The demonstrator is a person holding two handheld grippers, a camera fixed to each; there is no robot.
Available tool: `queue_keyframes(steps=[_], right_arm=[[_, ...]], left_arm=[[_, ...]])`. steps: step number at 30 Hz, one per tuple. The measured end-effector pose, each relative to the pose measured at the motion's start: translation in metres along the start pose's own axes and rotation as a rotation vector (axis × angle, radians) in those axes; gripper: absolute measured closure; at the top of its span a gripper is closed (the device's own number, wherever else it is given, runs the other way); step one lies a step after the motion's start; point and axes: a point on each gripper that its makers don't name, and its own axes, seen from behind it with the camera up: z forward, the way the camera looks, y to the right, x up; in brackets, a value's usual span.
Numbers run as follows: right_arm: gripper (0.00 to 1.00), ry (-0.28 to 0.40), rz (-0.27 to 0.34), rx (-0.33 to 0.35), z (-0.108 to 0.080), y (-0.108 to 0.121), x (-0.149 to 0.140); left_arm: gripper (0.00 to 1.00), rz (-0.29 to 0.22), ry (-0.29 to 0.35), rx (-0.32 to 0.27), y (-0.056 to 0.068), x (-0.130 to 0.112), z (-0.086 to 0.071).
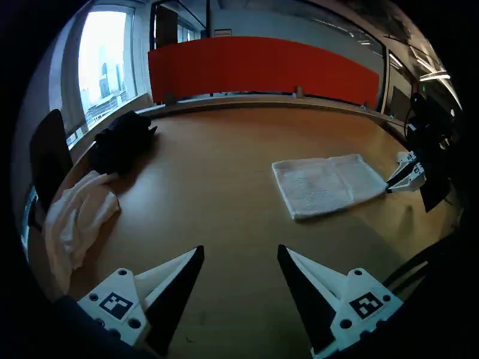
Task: Fold towel
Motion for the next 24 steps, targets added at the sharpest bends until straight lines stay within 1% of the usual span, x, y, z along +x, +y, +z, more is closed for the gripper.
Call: queue_keyframes(steps=[3, 5, 9, 15, 24], right_arm=[[0.92, 0.0, 0.005, -0.001, 0.0, 0.0, 0.0], [0.96, 0.009, 0.011, -0.001, 0.0, 0.0, 0.002], [0.96, 0.021, 0.025, -0.003, -0.003, -0.001, 0.006], [0.96, 0.047, 0.029, -0.01, -0.007, -0.001, 0.014], [0.96, 0.092, 0.019, -0.033, -0.026, 0.005, 0.03]], left_arm=[[0.1, 0.001, 0.001, 0.0, 0.0, 0.0, 0.0], [0.09, 0.002, 0.002, -0.001, 0.0, 0.001, 0.0], [0.09, 0.001, 0.003, 0.0, 0.0, 0.001, 0.0], [0.09, 0.0, 0.003, 0.0, -0.002, 0.001, 0.001], [0.09, -0.005, 0.006, -0.002, -0.002, 0.003, 0.001]])
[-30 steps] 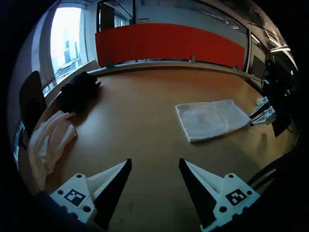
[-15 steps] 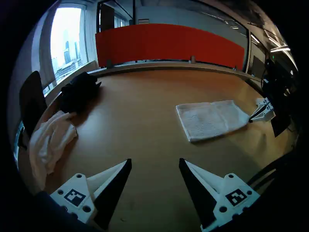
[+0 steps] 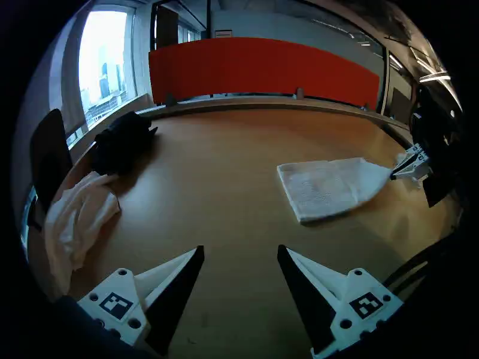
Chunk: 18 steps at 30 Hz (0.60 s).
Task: Fold towel
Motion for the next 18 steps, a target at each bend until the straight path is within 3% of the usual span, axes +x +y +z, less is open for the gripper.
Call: queue_keyframes(steps=[9, 18], right_arm=[[0.96, 0.021, -0.017, -0.014, -0.015, 0.007, 0.011], [0.96, 0.047, -0.058, 0.01, -0.017, -0.001, 0.038]], left_arm=[[0.09, -0.003, 0.004, 0.002, -0.002, 0.001, -0.002], [0.09, -0.007, 0.006, 0.005, -0.004, 0.0, -0.004]])
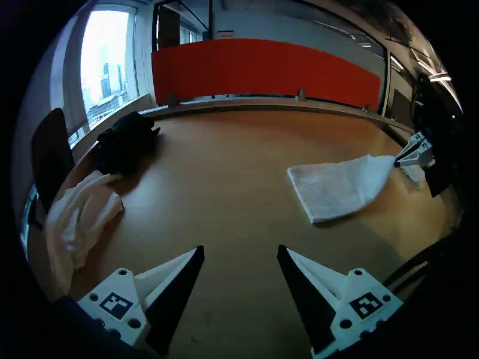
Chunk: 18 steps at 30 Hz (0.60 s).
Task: Fold towel
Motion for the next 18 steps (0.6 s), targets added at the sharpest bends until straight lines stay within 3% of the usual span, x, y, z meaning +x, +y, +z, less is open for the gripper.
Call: queue_keyframes(steps=[9, 18], right_arm=[[0.96, 0.05, -0.092, 0.05, 0.006, -0.015, 0.051], [0.96, 0.093, -0.174, 0.141, 0.028, -0.046, 0.103]], left_arm=[[0.09, -0.018, 0.011, 0.001, 0.001, 0.0, -0.004], [0.09, -0.04, 0.013, 0.012, -0.002, -0.005, -0.013]])
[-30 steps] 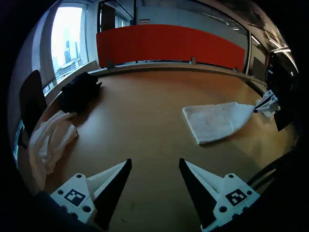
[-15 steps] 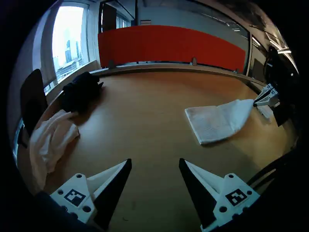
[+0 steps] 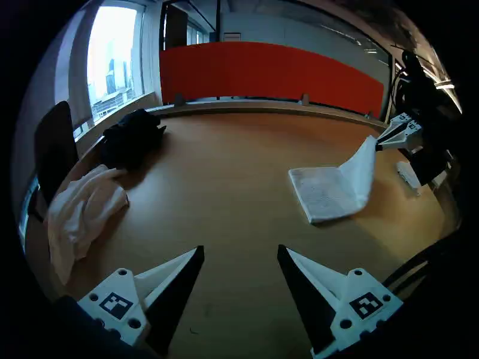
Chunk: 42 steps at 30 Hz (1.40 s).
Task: Fold towel
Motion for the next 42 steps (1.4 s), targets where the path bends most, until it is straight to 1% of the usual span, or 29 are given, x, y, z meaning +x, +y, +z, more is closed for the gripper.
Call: queue_keyframes(steps=[6, 12, 15, 18, 21, 24, 31, 34, 36, 40, 42], right_arm=[[0.96, 0.002, -0.061, 0.075, 0.026, -0.021, 0.022], [0.96, -0.016, -0.108, 0.153, 0.052, -0.043, 0.031], [0.96, -0.031, -0.123, 0.2, 0.068, -0.056, 0.03], [0.96, -0.055, -0.132, 0.238, 0.088, -0.068, 0.023], [0.96, -0.084, -0.131, 0.265, 0.103, -0.074, 0.013], [0.96, -0.104, -0.131, 0.278, 0.109, -0.077, 0.006], [0.94, -0.121, -0.141, 0.278, 0.112, -0.077, 0.003], [0.88, -0.124, -0.146, 0.278, 0.113, -0.078, 0.002], [0.82, -0.123, -0.15, 0.277, 0.114, -0.078, 0.002], [0.64, -0.116, -0.149, 0.268, 0.115, -0.077, 0.004], [0.52, -0.112, -0.146, 0.265, 0.115, -0.077, 0.005]], left_arm=[[0.09, -0.009, 0.004, 0.009, -0.002, -0.003, -0.005], [0.09, -0.009, 0.002, 0.013, -0.002, -0.007, -0.009], [0.09, -0.011, 0.001, 0.017, -0.003, -0.009, -0.011], [0.09, -0.015, -0.001, 0.021, -0.003, -0.011, -0.012], [0.09, -0.017, -0.003, 0.027, -0.004, -0.014, -0.012], [0.09, -0.019, -0.004, 0.029, -0.004, -0.014, -0.011], [0.09, -0.016, -0.004, 0.029, -0.002, -0.017, -0.01], [0.09, -0.017, -0.006, 0.03, -0.002, -0.018, -0.009], [0.09, -0.018, -0.006, 0.03, -0.002, -0.018, -0.009], [0.09, -0.016, -0.008, 0.031, -0.003, -0.019, -0.009], [0.09, -0.014, -0.008, 0.032, -0.003, -0.02, -0.008]])
